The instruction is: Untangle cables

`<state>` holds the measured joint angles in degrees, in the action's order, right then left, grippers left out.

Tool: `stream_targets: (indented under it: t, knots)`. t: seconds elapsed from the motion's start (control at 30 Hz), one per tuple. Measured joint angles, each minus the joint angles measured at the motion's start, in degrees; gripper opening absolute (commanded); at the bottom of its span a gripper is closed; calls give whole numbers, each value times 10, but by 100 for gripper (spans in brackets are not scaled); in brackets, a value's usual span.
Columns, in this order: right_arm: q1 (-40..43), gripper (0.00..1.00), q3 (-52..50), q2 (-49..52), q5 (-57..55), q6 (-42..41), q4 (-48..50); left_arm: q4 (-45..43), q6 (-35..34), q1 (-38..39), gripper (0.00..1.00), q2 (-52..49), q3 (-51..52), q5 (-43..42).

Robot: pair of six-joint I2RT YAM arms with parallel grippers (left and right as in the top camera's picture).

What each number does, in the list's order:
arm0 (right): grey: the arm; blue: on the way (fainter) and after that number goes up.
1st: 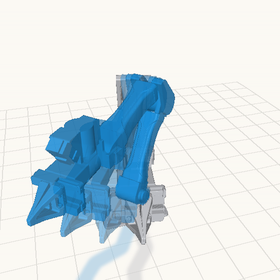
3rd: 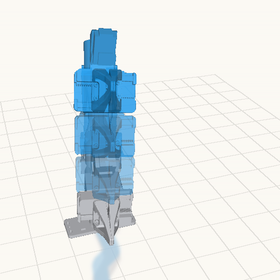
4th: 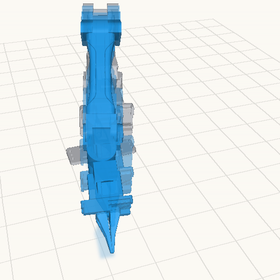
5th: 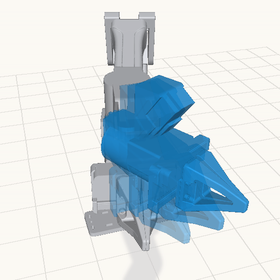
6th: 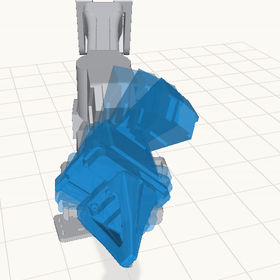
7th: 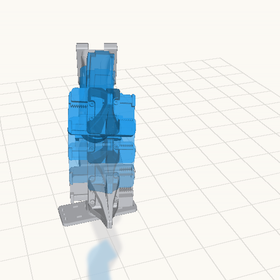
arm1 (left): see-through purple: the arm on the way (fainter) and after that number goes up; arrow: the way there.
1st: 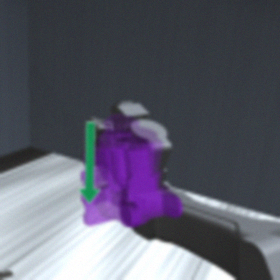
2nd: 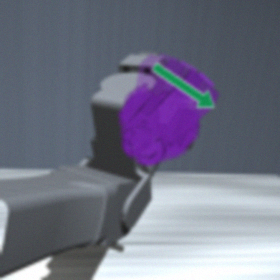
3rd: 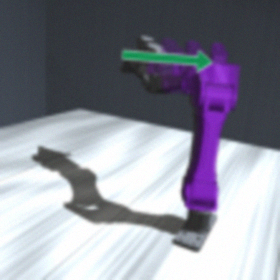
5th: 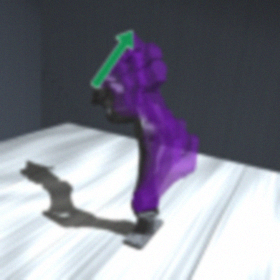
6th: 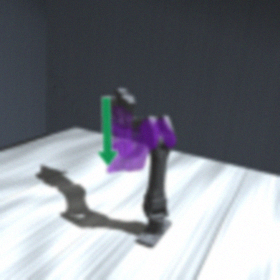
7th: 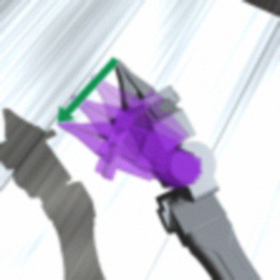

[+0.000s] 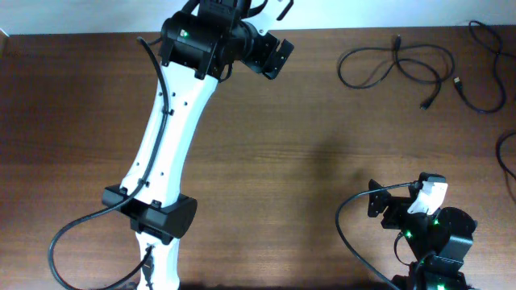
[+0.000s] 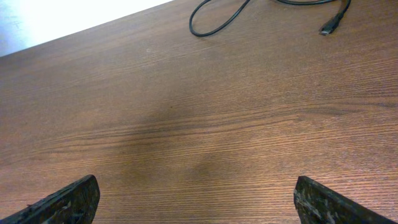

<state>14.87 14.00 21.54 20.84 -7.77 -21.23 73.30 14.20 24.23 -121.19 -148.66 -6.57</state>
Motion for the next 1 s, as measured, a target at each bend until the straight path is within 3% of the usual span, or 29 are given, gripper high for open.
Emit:
stream_targets:
  t: [0.13, 0.33, 0.57, 0.7, 1.0]
  knots:
    - [0, 99, 0, 0, 0, 0, 0, 37, 0, 0, 98, 0, 0, 0]
    - [0, 99, 0, 0, -1, 0, -2, -86, 0, 3, 98, 0, 0, -21]
    - [0, 99, 0, -1, -1, 0, -2, -145, 0, 57, 98, 73, 68, 30]
    - [-1, 98, 0, -1, -1, 0, -1, -206, 0, 77, 98, 211, 196, 56]
    - [-14, 99, 0, -2, -1, 0, -2, -411, 0, 19, 98, 619, 669, 68]
